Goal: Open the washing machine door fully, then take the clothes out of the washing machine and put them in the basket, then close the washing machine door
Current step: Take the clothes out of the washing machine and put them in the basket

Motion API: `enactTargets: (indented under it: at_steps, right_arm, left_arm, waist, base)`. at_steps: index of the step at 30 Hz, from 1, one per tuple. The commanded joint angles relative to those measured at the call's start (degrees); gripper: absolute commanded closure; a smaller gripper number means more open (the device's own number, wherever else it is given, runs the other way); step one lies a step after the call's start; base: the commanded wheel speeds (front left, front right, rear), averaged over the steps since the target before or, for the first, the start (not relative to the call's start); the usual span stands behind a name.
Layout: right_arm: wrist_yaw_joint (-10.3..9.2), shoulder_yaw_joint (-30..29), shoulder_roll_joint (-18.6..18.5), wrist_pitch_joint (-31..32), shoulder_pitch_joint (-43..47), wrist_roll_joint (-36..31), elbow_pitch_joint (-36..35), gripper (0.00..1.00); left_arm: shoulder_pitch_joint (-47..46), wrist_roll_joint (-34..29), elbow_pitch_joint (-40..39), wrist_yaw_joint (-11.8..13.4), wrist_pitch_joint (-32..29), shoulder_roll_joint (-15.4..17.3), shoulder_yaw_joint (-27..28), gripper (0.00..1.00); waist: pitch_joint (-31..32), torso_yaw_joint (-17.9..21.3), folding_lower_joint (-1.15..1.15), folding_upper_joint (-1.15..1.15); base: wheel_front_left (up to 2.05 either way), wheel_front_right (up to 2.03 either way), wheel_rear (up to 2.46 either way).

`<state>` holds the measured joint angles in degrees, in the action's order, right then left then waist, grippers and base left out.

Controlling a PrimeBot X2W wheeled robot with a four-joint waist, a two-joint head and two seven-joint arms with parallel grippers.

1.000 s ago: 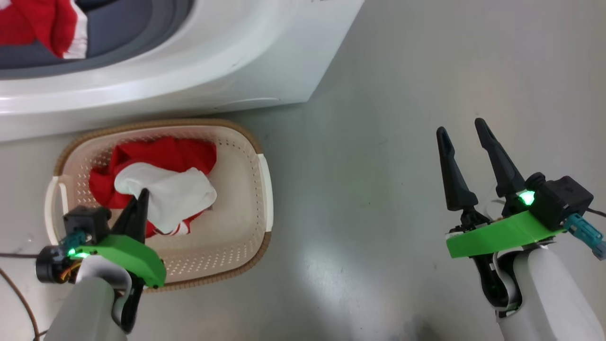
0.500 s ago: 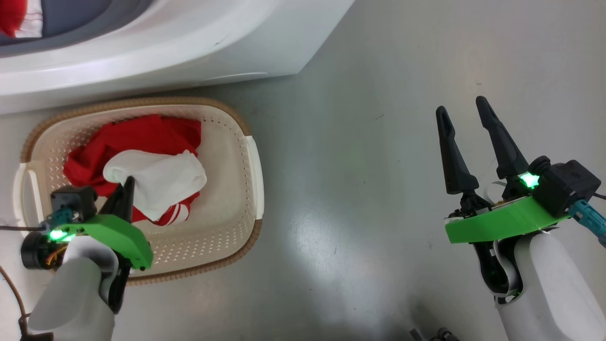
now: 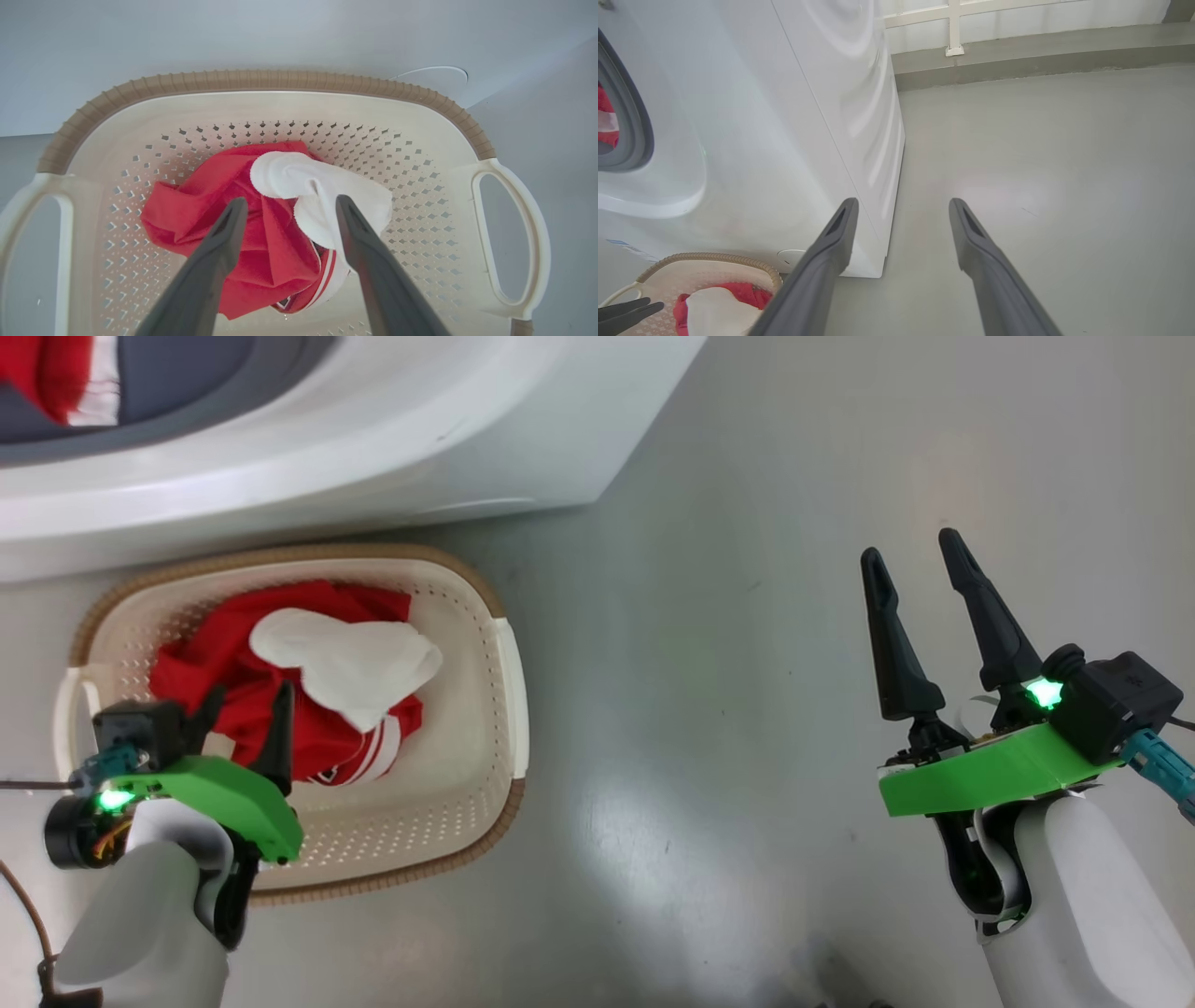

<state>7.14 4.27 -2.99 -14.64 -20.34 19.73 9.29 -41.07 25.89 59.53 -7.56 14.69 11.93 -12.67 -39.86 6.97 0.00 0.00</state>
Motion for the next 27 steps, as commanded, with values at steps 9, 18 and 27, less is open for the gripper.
enactTargets:
  at_steps: [9, 18, 27]
  right_arm:
    - [0.35, 0.24, 0.12, -0.36, 2.06, -0.54, 0.23, 0.0]
    - [0.35, -0.24, 0.12, -0.36, 4.17, -2.0, 1.59, 0.0]
    - [0.35, -0.89, 0.12, -0.36, 6.52, -2.87, 2.61, 0.0]
  left_arm:
    - [5.25, 0.98, -6.04, 0.08, 0.3, 1.97, 3.47, 0.0]
    - [9.95, -1.83, -14.79, 0.08, 0.3, 1.06, 8.09, 0.0]
    - [15.19, -6.27, -24.38, 0.08, 0.3, -0.77, 12.21, 0.0]
  waist:
    - [6.49, -1.59, 0.0, 0.0]
    - [12.99, -3.33, 0.0, 0.0]
    - [18.66, -4.53, 0.0, 0.0]
  base:
    - [0.0, 0.0, 0.0]
    - [0.0, 0.0, 0.0]
    - [0.0, 0.0, 0.0]
